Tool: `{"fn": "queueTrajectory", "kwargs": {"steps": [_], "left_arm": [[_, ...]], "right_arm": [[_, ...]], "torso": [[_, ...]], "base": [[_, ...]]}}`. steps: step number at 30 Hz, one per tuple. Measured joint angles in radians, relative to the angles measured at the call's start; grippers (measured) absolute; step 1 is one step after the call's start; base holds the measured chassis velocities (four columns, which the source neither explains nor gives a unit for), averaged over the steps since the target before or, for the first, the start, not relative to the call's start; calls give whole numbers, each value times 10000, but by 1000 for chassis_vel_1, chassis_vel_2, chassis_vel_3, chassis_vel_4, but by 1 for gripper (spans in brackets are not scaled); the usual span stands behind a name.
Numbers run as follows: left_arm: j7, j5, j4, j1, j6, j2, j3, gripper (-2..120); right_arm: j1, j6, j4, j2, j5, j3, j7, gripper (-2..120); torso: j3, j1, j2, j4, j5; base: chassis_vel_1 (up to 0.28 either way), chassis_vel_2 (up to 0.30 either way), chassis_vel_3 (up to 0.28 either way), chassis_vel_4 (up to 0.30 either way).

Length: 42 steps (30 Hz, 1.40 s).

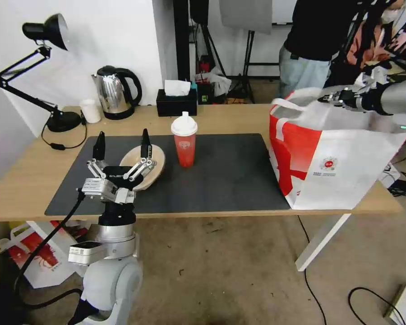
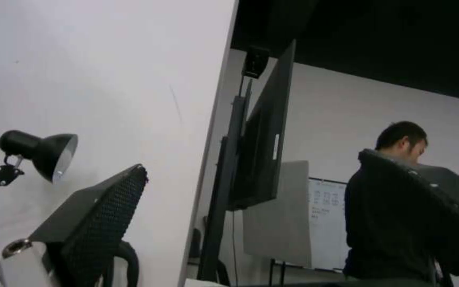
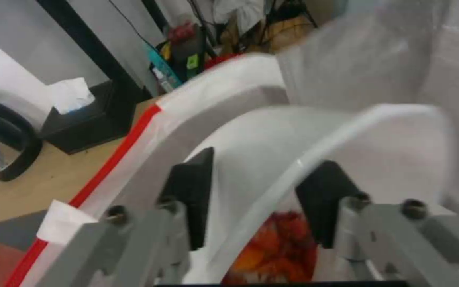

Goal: Pick up the trash from the table and place it into the takeout bag.

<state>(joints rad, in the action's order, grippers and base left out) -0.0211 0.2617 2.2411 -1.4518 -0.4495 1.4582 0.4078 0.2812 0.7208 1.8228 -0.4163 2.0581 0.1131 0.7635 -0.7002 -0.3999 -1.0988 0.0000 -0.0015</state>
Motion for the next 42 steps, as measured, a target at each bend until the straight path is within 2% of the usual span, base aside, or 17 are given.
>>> {"fn": "queueTrajectory", "kwargs": {"steps": [2,4,7,8,11,12,15,27,30,31,32,35,36,37,41,42], "left_arm": [[-2,4,-1,6,2,4,-1,100],[-2,4,-1,6,3,10,-2,100],[-2,-1,-1,-6,3,46,-38,100],[-2,-1,-1,-6,3,46,-38,100],[-2,-24,0,-25,4,68,-72,100],[-2,-24,0,-25,4,68,-72,100],[-2,-37,12,-35,4,60,-70,100],[-7,-14,148,-48,17,-26,22,100],[-10,49,198,-57,18,-38,82,100],[-10,49,198,-57,18,-38,82,100],[-11,75,213,-55,18,-46,109,100],[-15,120,266,-51,18,-51,146,100],[-17,133,297,-60,18,-50,173,100],[-17,133,297,-60,18,-50,173,100],[-17,139,453,-141,31,-19,255,100],[-17,139,453,-141,31,-19,255,100]], "right_arm": [[-76,0,-5,-6,-1,-21,-6,52],[-105,0,-7,-8,-1,-30,-7,54],[-211,-1,-9,-17,-7,-72,-7,70],[-211,-1,-9,-17,-7,-72,-7,70],[-288,-2,-9,-12,-18,-109,-6,84],[-288,-2,-9,-12,-18,-109,-6,84],[-299,-2,25,7,-37,-110,-5,97],[-473,-2,308,188,-302,-186,-233,100],[-557,-312,423,198,-676,-31,-1512,100],[-557,-312,423,198,-676,-31,-1512,100],[-573,-542,516,215,-985,4,-2112,100],[-665,-1753,831,251,-1927,-12,-3960,100],[-715,-2527,925,251,-2378,-101,-4773,100],[-715,-2527,925,251,-2378,-101,-4773,100],[-932,-4436,1110,51,-3486,-473,-6309,100],[-932,-4436,1110,51,-3486,-473,-6309,100]], "torso": [[1,0,0,-1,0],[0,0,0,-1,0],[0,0,0,0,0],[0,0,0,0,0],[0,1,0,0,0],[0,1,0,0,0],[0,0,0,-1,0],[1,1,0,-1,-1],[0,0,0,0,-1],[0,0,0,0,-1],[0,0,0,-1,0],[1,1,0,-1,-2],[1,0,0,-1,-3],[1,0,0,-1,-3],[0,0,0,0,-1],[0,0,0,0,-1]], "base": [[0,0,0,0],[0,0,0,0],[0,0,0,0],[0,0,0,0],[0,0,0,0],[0,0,0,0],[0,0,0,0],[0,0,0,0],[0,0,0,0],[0,0,0,0],[0,0,0,0],[0,0,0,0],[0,0,0,0],[0,0,0,0],[0,0,0,0],[0,0,0,0]]}}
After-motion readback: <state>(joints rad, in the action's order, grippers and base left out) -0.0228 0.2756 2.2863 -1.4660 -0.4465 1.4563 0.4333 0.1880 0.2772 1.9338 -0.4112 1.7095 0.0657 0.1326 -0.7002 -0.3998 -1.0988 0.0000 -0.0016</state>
